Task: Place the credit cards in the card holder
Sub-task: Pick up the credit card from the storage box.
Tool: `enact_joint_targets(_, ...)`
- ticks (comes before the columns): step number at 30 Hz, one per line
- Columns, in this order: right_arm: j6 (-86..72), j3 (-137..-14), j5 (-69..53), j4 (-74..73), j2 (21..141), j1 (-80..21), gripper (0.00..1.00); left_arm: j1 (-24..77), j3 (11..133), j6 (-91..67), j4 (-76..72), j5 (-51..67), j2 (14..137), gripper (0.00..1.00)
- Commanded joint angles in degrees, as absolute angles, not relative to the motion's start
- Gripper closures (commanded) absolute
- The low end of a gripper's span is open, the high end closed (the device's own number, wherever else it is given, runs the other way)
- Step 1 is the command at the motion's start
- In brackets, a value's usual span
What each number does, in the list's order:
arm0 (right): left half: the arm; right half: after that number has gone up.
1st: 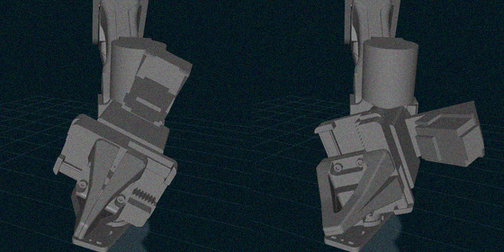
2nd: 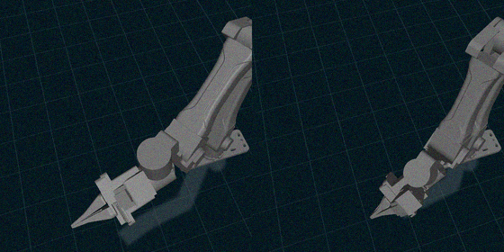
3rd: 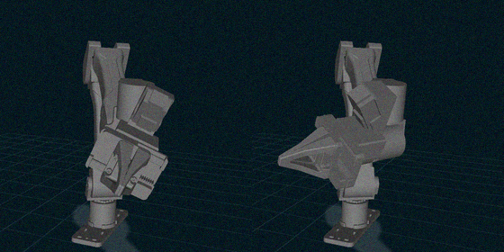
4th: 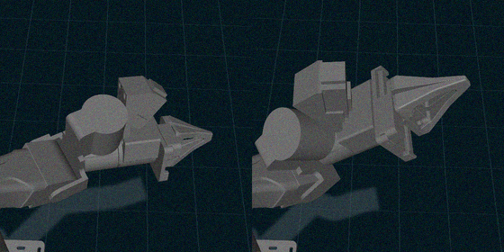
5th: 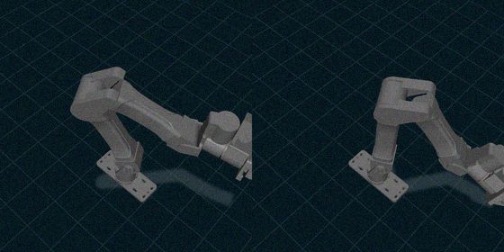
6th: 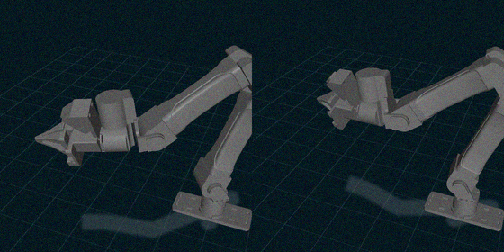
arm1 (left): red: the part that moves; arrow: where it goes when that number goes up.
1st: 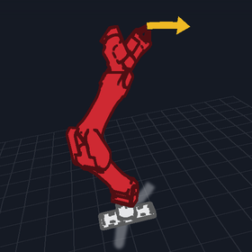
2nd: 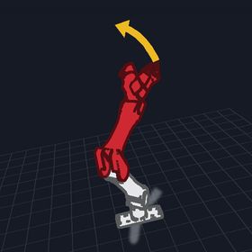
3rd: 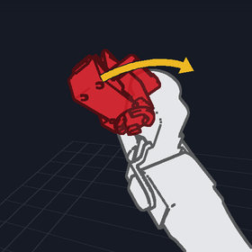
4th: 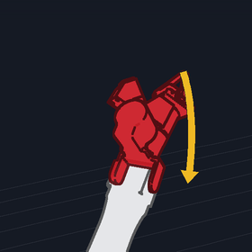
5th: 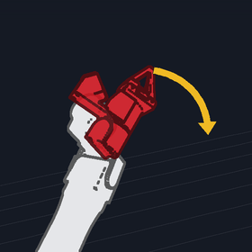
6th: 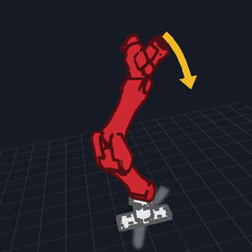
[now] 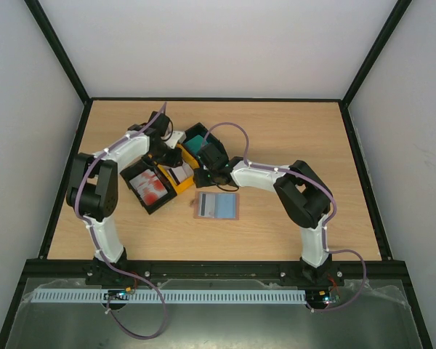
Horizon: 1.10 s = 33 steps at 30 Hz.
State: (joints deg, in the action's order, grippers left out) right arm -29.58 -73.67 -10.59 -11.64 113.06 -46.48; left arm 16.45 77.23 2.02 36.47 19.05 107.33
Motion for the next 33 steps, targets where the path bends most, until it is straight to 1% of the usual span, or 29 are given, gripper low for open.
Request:
enact_joint_targets(1, -29.3, -75.3, -9.7, -14.2, 114.7, -46.6, 0.43, 17.5, 74.4, 4.2, 40.3, 22.1, 105.8, 0.82)
enact_joint_targets(4, -29.1, -75.7, -10.4, -14.6, 114.6, -46.6, 0.44, 17.4, 73.9, 5.5, 40.2, 24.3, 104.7, 0.83)
enact_joint_targets(9, -29.1, -75.9, -11.1, -14.5, 114.8, -46.5, 0.44, 17.4, 72.5, 6.2, 40.0, 25.5, 103.4, 0.73)
enact_joint_targets(13, -29.3, -76.5, -11.7, -14.5, 115.0, -46.4, 0.43, 17.3, 71.1, 6.4, 39.4, 25.9, 102.4, 0.74)
enact_joint_targets(15, -29.4, -76.7, -11.9, -14.6, 115.1, -46.4, 0.44, 17.3, 70.5, 6.3, 39.1, 25.2, 102.2, 0.76)
enact_joint_targets(17, -29.4, -76.8, -11.9, -14.5, 115.1, -46.3, 0.44, 17.2, 70.0, 6.1, 38.8, 24.7, 102.4, 0.81)
enact_joint_targets(20, -29.6, -76.9, -11.8, -14.5, 115.0, -46.1, 0.44, 16.9, 70.0, 5.8, 38.3, 23.9, 102.4, 0.92)
enact_joint_targets(23, -29.6, -77.2, -11.9, -14.5, 114.5, -46.0, 0.44, 16.6, 71.3, 5.3, 38.3, 23.0, 102.1, 0.97)
enact_joint_targets(30, -28.8, -79.7, -13.0, -16.2, 110.7, -45.3, 0.43, 16.3, 75.0, 4.6, 40.4, 23.2, 98.3, 0.98)
enact_joint_targets(33, -27.7, -79.0, -16.2, -16.3, 107.2, -43.5, 0.42, 16.3, 75.6, 4.6, 41.5, 24.1, 95.0, 0.98)
